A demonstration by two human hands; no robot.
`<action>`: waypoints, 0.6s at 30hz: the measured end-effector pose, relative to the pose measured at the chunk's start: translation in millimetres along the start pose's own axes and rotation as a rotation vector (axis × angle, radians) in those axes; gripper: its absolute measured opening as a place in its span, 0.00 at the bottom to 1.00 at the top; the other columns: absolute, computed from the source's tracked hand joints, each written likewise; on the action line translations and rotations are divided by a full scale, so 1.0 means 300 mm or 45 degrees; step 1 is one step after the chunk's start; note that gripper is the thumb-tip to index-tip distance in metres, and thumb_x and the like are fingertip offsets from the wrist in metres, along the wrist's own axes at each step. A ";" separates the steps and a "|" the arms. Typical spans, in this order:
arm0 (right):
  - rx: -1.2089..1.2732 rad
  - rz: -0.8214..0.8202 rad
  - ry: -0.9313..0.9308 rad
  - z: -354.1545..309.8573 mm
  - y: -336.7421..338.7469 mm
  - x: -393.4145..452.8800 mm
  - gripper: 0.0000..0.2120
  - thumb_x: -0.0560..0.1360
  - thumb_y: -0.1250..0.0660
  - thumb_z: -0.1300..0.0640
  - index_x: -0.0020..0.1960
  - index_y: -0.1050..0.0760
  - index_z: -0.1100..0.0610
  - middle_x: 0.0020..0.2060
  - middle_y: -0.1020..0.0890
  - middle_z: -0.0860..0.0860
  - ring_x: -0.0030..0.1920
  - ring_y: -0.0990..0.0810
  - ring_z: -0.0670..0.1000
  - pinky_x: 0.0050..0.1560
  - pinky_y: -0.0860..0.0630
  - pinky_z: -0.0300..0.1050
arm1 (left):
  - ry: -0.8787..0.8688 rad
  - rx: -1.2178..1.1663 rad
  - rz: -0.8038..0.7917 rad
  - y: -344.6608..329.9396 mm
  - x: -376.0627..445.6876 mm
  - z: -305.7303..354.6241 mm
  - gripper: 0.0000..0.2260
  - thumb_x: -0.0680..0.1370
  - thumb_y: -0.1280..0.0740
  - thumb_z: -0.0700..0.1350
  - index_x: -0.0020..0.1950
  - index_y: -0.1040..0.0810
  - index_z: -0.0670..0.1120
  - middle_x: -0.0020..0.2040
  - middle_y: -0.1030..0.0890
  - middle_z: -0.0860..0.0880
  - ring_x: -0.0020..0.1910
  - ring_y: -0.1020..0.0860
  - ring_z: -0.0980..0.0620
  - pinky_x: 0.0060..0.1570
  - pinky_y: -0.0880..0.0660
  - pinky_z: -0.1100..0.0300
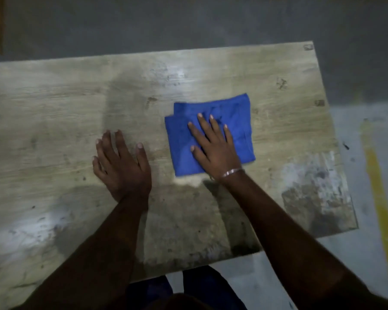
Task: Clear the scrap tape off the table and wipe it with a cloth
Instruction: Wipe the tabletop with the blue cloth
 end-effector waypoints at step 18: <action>-0.028 -0.156 -0.119 0.062 -0.107 -0.840 0.28 0.86 0.44 0.42 0.84 0.49 0.39 0.84 0.50 0.42 0.84 0.51 0.50 0.81 0.48 0.62 | 0.041 -0.311 0.063 -0.035 -0.049 0.215 0.24 0.87 0.44 0.58 0.79 0.29 0.49 0.80 0.30 0.46 0.79 0.31 0.46 0.76 0.37 0.47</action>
Point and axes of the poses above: each hand's wrist, its own x-axis towards the middle knuckle, its own y-axis out of the back of the hand, z = x × y, the point moved 5 cm from there along x, towards the middle knuckle
